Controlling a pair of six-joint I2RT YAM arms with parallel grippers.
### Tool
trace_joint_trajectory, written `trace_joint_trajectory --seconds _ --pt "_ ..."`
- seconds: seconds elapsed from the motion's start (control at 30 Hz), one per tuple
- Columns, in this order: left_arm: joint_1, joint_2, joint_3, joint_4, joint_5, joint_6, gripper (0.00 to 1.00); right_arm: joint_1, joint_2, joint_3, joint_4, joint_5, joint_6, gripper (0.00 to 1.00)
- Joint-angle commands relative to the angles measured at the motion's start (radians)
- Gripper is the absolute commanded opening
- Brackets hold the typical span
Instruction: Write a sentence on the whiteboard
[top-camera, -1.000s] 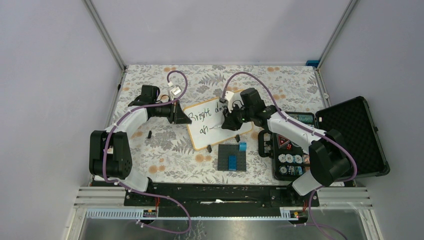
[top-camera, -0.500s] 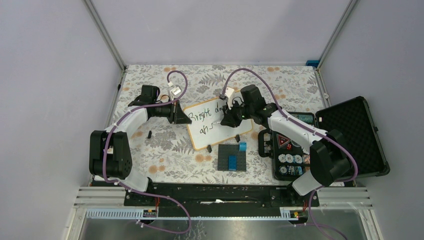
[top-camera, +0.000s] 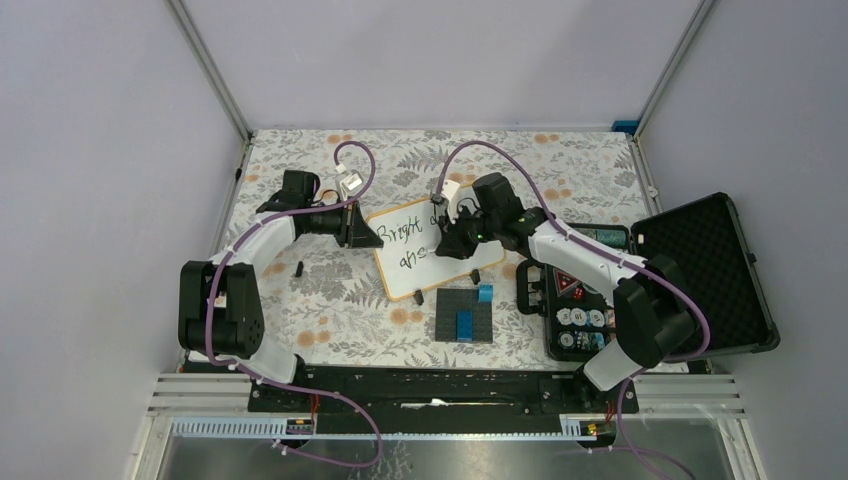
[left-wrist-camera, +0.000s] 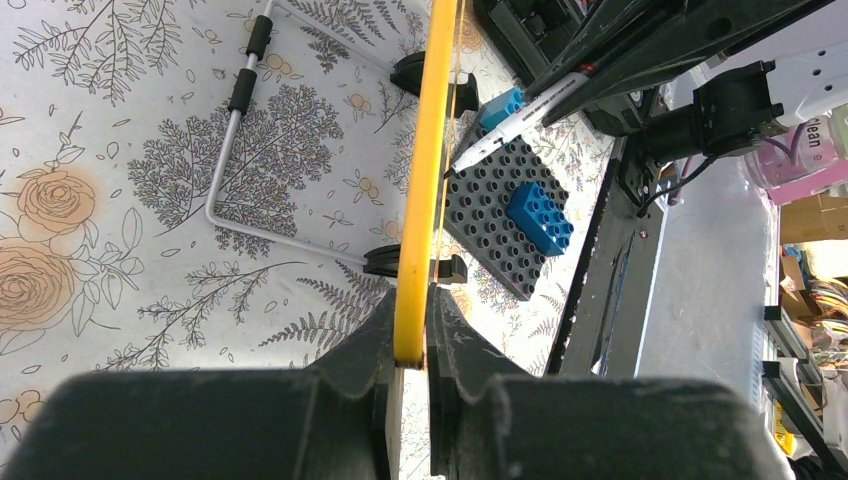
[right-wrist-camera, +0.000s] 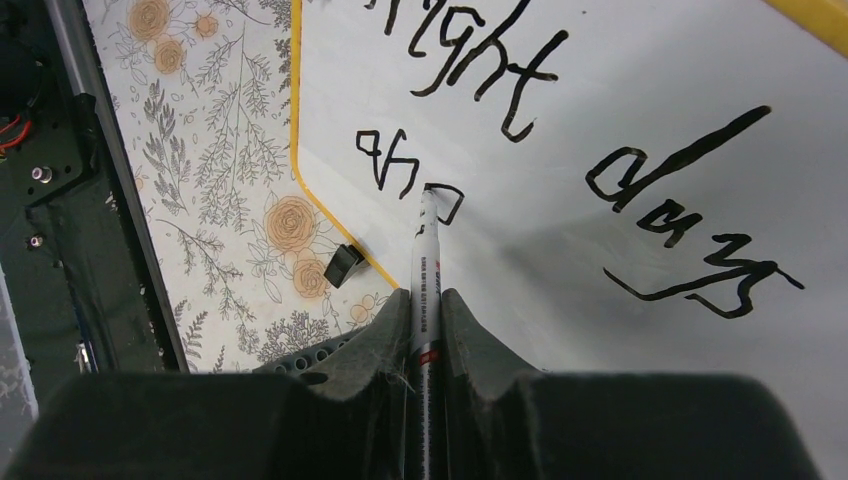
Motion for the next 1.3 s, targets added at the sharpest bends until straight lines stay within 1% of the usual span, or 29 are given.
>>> trace_joint_trajectory --seconds 0.0,0.5,0.97,1.27 --pt "-0.009 0.012 0.023 0.012 -0.104 0.081 0.0 0.012 0.01 0.025 0.025 0.009 -0.007 0.0" --pt "-0.009 0.016 0.025 0.011 -0.109 0.082 0.0 0.013 -0.02 -0.048 0.025 0.007 -0.02 0.0" --pt "-0.009 0.017 0.021 0.011 -0.11 0.084 0.0 -0.008 -0.068 -0.044 -0.012 0.027 -0.033 0.0" --pt "-0.009 0.013 0.022 0.011 -0.108 0.084 0.0 -0.023 -0.114 -0.027 -0.079 -0.054 -0.035 0.0"
